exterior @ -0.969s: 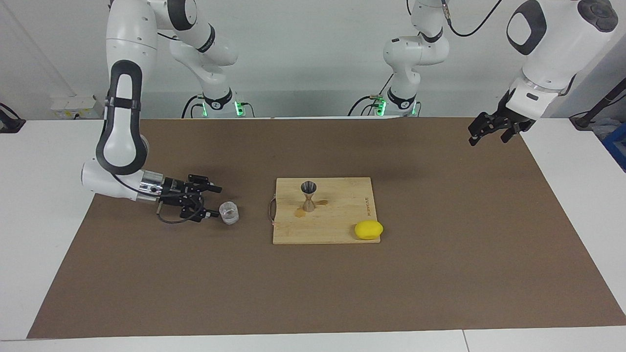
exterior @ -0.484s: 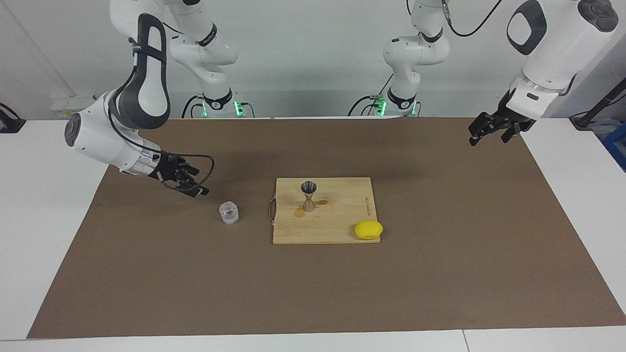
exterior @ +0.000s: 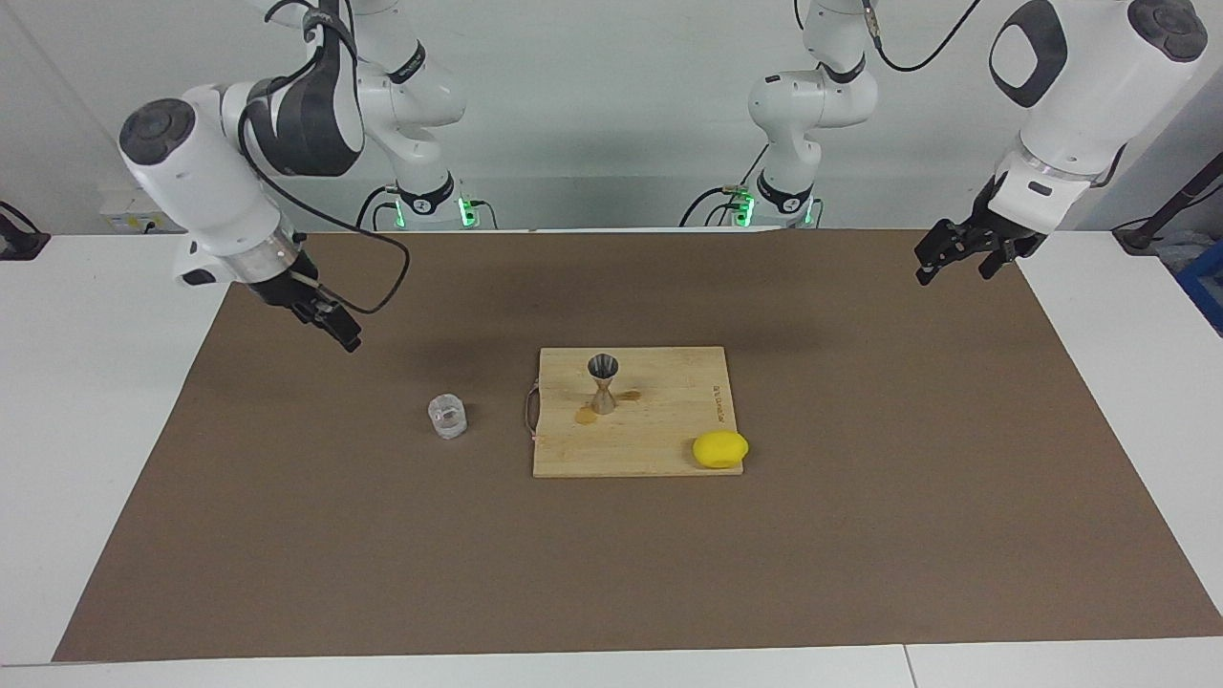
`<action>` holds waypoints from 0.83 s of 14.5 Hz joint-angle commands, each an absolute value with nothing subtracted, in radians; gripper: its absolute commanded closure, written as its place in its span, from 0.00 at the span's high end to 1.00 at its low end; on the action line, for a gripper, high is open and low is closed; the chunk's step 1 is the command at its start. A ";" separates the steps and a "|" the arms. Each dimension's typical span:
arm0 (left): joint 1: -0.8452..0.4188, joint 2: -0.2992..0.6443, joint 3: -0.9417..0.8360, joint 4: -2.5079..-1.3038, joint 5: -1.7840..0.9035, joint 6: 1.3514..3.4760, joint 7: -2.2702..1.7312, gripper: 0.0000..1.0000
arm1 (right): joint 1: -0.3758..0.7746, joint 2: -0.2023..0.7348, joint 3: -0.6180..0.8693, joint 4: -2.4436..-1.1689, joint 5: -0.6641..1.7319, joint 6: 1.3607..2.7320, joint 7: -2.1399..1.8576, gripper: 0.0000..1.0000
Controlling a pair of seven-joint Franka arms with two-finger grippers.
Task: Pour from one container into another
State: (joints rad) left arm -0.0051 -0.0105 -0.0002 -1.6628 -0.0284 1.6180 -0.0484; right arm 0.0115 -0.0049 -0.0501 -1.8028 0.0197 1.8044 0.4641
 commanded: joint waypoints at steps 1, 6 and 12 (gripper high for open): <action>-0.014 -0.023 -0.003 -1.667 -0.006 1.628 -0.061 1.00 | 0.008 -0.084 -0.049 -1.789 -0.034 1.757 0.320 1.00; -0.012 -0.023 -0.003 -1.667 -0.006 1.634 -0.061 1.00 | 0.049 -0.025 -0.092 -1.511 -0.109 1.487 0.199 1.00; -0.014 -0.023 -0.003 -1.667 -0.006 1.634 -0.063 1.00 | 0.049 -0.041 -0.084 -1.532 -0.091 1.440 0.154 1.00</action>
State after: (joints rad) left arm -0.0070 -0.0112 -0.0041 -1.6627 -0.0252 1.6228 -0.0484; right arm 0.0481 -0.0517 -0.0828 -1.5624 -0.0943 1.4668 0.1981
